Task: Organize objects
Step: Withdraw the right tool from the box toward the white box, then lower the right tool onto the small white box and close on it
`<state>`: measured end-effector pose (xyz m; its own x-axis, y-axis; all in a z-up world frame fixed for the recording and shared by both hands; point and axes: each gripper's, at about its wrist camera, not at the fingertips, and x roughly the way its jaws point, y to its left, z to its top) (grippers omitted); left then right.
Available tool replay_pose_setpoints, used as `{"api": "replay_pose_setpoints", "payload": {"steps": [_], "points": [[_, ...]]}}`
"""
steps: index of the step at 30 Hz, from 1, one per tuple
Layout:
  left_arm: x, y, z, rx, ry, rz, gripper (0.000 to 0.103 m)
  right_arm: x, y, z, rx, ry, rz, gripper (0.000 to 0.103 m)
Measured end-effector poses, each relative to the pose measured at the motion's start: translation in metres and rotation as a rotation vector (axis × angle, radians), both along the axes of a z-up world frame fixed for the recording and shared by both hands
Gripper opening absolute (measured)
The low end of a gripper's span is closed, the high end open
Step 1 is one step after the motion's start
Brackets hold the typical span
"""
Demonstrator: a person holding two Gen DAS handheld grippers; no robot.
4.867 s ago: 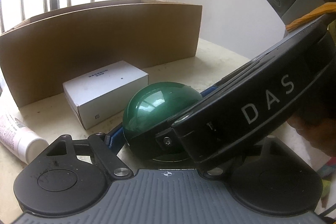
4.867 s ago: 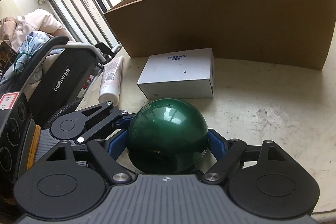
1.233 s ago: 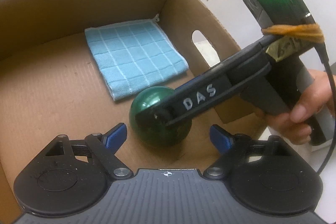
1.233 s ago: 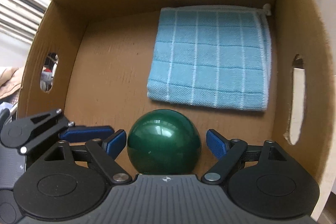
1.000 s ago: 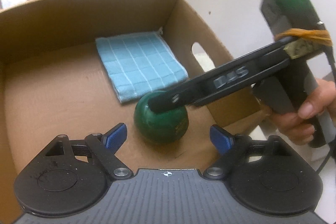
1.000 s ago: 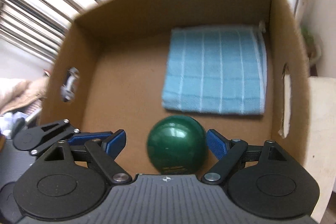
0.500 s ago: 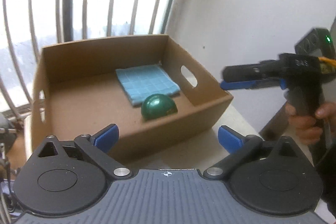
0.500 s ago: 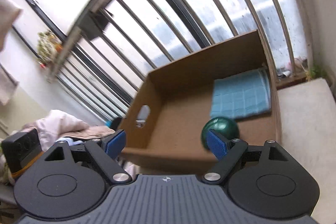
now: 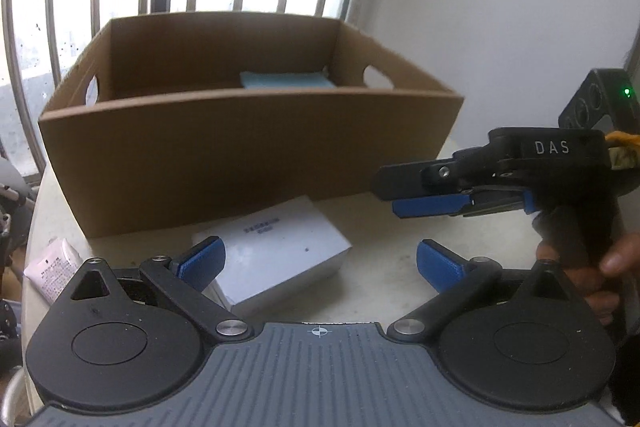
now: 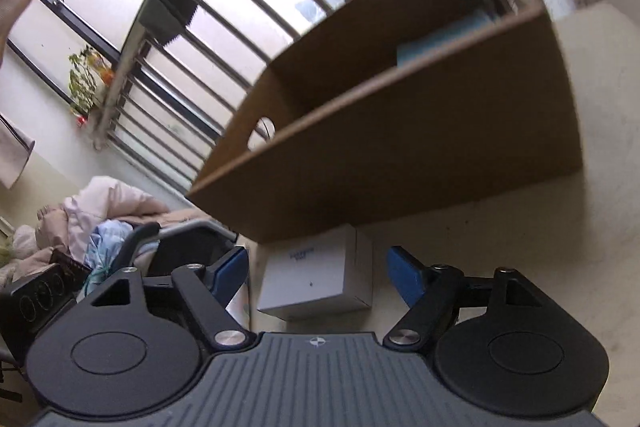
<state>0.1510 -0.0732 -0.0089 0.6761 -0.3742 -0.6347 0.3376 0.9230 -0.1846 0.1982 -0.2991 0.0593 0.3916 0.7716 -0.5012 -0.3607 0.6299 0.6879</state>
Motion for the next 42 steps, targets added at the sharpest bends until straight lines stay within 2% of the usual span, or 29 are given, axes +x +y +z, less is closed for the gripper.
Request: {"api": "replay_pose_setpoints", "payload": {"steps": [8,16,21,29,42], "points": [[0.02,0.001,-0.015,0.047,0.046,0.05,0.102,0.013,0.021,-0.028,0.001,0.059,0.081,0.079],[0.019,0.011,-0.028,0.013,0.117,0.07,0.103,0.023,0.029,-0.04,0.028,0.098,0.148,0.081],[0.018,0.013,-0.028,0.001,0.123,0.076,0.103,0.024,0.032,-0.04,0.03,0.103,0.177,0.088],[0.008,0.004,-0.027,0.016,0.118,0.064,0.103,0.017,0.022,-0.039,0.048,0.119,0.161,0.09],[-0.028,-0.019,-0.026,-0.032,0.118,-0.054,0.103,-0.016,-0.025,-0.039,0.061,0.127,0.084,0.092]]}}
